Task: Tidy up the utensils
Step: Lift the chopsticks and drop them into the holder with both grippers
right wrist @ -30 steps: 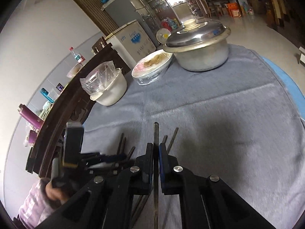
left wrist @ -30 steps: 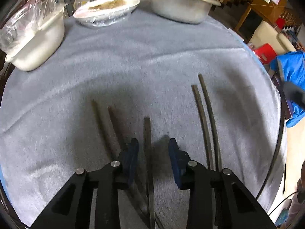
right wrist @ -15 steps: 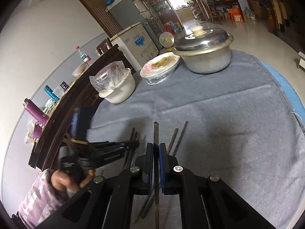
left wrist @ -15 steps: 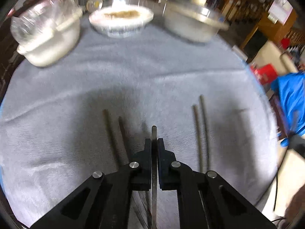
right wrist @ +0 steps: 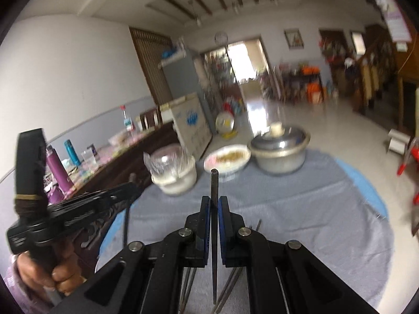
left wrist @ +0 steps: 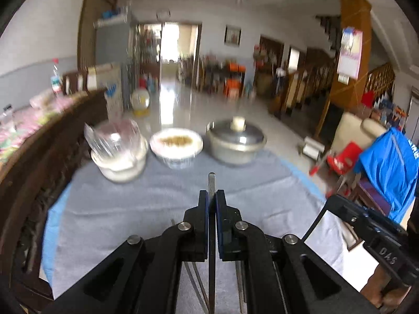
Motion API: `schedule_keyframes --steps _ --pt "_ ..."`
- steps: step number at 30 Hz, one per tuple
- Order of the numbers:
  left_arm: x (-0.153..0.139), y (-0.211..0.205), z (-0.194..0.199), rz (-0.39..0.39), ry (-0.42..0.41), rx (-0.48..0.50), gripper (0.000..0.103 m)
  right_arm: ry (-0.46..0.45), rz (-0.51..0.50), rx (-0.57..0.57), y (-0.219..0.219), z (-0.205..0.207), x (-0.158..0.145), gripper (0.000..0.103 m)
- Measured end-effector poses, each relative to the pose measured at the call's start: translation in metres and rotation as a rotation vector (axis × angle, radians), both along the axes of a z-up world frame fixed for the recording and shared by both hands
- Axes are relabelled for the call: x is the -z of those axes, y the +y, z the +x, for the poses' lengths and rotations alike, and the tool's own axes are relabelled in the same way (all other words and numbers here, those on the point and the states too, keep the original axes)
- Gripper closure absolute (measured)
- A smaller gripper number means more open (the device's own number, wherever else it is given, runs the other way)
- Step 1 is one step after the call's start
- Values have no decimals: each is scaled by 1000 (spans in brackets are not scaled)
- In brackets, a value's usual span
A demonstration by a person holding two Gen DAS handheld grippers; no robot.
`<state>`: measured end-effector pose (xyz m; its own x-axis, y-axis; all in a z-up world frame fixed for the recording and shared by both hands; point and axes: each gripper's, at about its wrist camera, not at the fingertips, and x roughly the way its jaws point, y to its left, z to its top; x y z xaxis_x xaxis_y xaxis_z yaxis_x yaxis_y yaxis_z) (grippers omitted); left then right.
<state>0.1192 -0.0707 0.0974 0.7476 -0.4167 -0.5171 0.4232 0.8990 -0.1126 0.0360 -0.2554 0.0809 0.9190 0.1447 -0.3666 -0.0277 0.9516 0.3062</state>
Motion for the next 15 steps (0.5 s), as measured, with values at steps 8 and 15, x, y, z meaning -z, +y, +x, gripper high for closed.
schedule_keyframes --steps 8,15 --pt "-41 44 -71 -184 -161 -77 98 -120 5 57 12 -52 -29 96" --pt "-49 53 -107 -283 -264 -135 98 -269 -9 81 14 -114 -69 96"
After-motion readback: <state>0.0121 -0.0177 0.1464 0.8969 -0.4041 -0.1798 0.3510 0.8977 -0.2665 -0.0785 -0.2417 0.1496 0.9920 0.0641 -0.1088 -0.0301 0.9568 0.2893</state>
